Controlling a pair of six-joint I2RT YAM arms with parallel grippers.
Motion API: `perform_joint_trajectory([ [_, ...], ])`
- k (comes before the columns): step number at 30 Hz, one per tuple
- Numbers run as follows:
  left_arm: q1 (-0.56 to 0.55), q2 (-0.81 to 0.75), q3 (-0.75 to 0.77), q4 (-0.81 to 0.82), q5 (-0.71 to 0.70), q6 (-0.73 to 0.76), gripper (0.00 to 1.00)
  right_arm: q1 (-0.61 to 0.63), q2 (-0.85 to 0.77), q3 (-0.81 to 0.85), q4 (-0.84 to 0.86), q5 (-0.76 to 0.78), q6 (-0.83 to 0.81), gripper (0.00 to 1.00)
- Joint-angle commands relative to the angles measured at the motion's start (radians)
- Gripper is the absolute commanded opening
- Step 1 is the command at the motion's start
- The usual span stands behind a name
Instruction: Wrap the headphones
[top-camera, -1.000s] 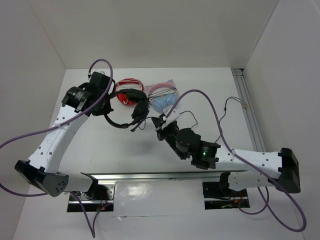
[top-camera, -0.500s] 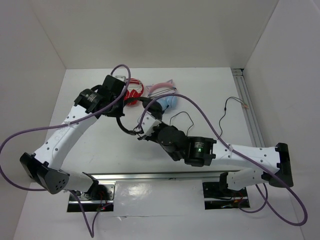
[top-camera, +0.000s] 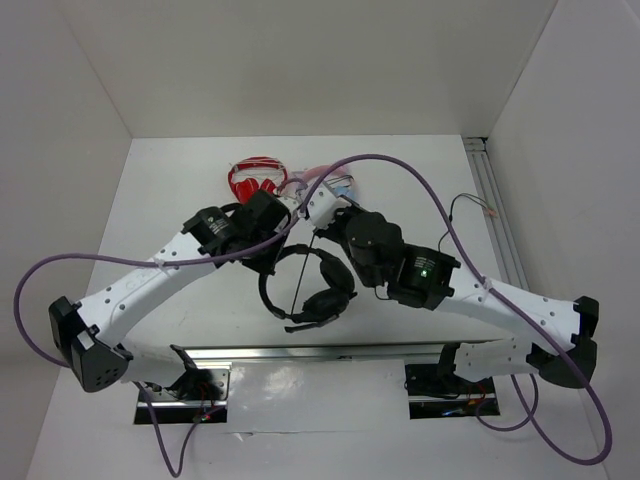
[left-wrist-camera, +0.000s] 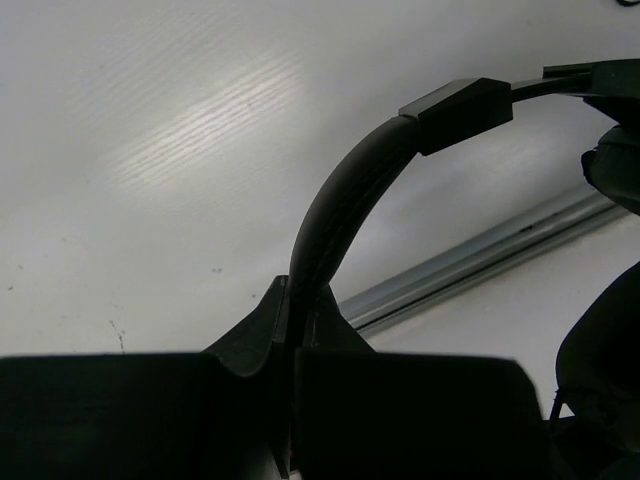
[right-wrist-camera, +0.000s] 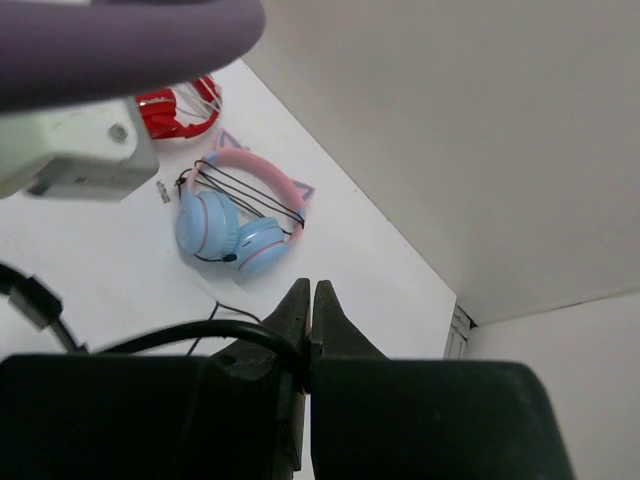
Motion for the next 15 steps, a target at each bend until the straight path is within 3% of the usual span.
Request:
perform_joint_trajectory([
  [1,-0.046,-0.062,0.009,0.06,0.089,0.021,0.0,-0.055,-0.018,0.027,-0.016,-0.064,-0.024,0.0],
  [6,-0.09,-0.124,0.009,0.073,0.19,0.063,0.0,-0.158,-0.009,-0.007,-0.016,-0.202,0.038,0.0],
  [11,-0.104,-0.18,0.009,0.064,0.19,0.063,0.0,-0.27,-0.02,-0.067,0.028,-0.345,0.088,0.0],
  [15,-0.104,-0.217,0.021,0.054,0.186,0.063,0.0,-0.375,0.0,-0.076,0.028,-0.557,0.159,0.0],
])
